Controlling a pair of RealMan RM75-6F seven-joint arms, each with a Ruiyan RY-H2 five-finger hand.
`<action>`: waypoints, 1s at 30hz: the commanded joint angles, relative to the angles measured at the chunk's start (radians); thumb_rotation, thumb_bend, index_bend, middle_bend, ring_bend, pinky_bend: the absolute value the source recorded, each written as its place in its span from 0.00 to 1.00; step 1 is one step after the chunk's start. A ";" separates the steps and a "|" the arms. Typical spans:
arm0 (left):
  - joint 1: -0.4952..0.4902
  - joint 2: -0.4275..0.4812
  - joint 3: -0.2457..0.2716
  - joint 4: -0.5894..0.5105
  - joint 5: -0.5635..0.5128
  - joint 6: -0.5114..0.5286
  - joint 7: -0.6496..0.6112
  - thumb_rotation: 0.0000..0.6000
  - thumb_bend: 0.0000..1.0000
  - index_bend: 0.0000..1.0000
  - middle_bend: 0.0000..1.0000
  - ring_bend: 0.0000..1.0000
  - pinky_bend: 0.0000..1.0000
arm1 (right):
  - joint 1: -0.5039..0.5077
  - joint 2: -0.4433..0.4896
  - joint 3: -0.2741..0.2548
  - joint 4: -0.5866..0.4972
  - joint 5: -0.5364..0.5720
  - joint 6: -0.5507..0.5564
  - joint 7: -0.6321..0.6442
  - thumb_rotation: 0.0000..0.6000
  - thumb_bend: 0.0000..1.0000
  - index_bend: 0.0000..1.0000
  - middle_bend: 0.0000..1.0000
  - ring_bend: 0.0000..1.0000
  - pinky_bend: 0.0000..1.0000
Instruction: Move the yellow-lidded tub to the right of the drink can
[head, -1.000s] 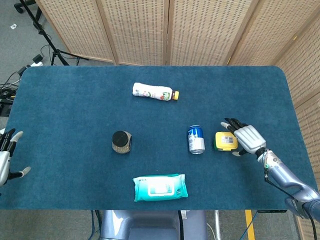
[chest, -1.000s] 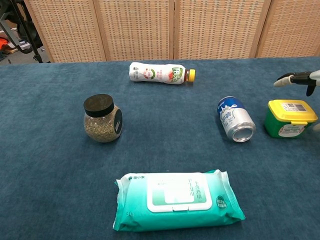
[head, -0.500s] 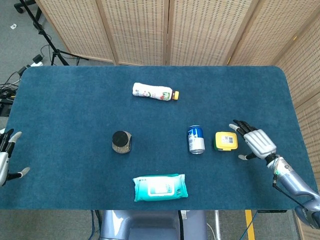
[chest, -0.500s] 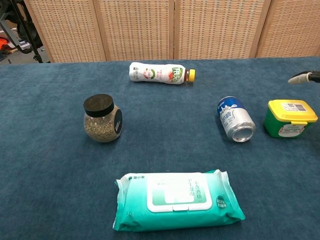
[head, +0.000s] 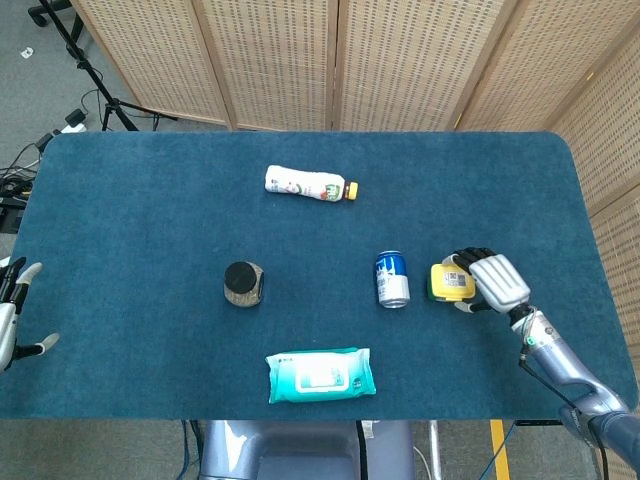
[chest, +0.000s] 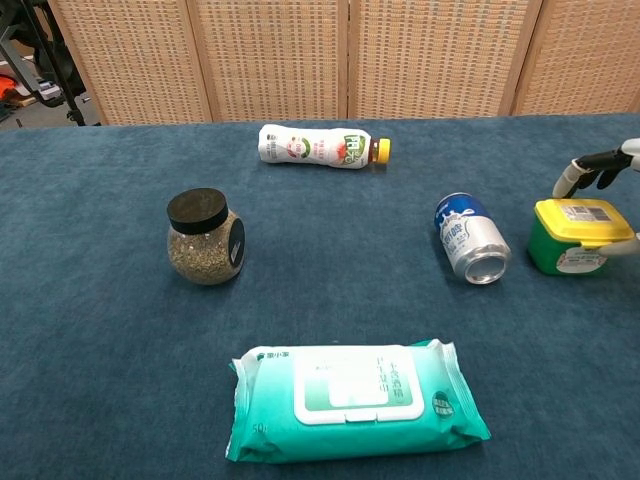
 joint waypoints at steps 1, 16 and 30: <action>0.000 0.000 -0.001 0.000 -0.001 0.000 0.001 1.00 0.00 0.00 0.00 0.00 0.00 | 0.001 -0.030 0.011 0.027 0.003 0.010 0.015 1.00 0.38 0.39 0.42 0.38 0.31; 0.001 0.003 -0.002 0.004 -0.002 -0.002 -0.013 1.00 0.00 0.00 0.00 0.00 0.00 | -0.012 0.068 0.016 -0.070 -0.004 0.063 0.151 1.00 0.71 0.46 0.48 0.44 0.34; -0.001 0.004 0.004 -0.004 0.003 -0.007 -0.004 1.00 0.00 0.00 0.00 0.00 0.00 | 0.119 0.269 -0.139 -0.275 -0.053 -0.346 0.487 1.00 0.78 0.46 0.49 0.44 0.34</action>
